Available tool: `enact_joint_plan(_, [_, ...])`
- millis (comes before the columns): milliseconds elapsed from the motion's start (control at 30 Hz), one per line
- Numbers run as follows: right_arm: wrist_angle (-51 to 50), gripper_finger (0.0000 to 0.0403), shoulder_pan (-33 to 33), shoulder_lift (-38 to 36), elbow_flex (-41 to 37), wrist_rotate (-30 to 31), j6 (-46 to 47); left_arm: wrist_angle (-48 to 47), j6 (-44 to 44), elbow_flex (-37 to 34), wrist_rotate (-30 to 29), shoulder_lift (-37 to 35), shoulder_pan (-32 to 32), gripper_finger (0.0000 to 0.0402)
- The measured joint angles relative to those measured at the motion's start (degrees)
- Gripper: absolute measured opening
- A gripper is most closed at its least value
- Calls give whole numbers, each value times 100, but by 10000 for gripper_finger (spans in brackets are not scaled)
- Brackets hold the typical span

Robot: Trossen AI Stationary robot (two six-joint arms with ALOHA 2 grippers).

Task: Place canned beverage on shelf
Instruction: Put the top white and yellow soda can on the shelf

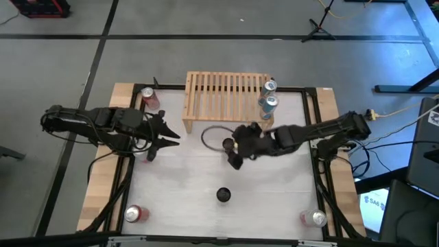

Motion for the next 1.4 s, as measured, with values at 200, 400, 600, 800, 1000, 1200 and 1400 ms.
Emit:
enact_joint_plan(200, [-265, 374, 343, 104, -336, 309, 1036, 24, 149, -4, -99, 95, 0, 110])
enact_joint_plan(400, [191, 374, 331, 469, -489, 431, 1165, 93, 192, -3, -194, 223, 0, 110])
enact_joint_plan(600, [69, 374, 329, 568, -500, 260, 1171, 175, 187, -2, -248, 408, 4, 110])
enact_joint_plan(800, [-220, 374, 349, 333, -498, 227, 1163, 718, 174, -1, -259, 832, 2, 145])
enact_joint_plan(1000, [-650, 374, 800, -112, -498, 444, 1105, 1386, -78, 133, -208, 1639, 2, 190])
enact_joint_plan(1200, [-1642, 374, 1690, -652, -494, 1193, 1703, 1434, -112, 920, -211, 2899, 56, 205])
enact_joint_plan(1400, [-2613, 374, 2533, -944, -494, 1566, 2504, 1116, -310, 2063, -146, 4262, 341, 229])
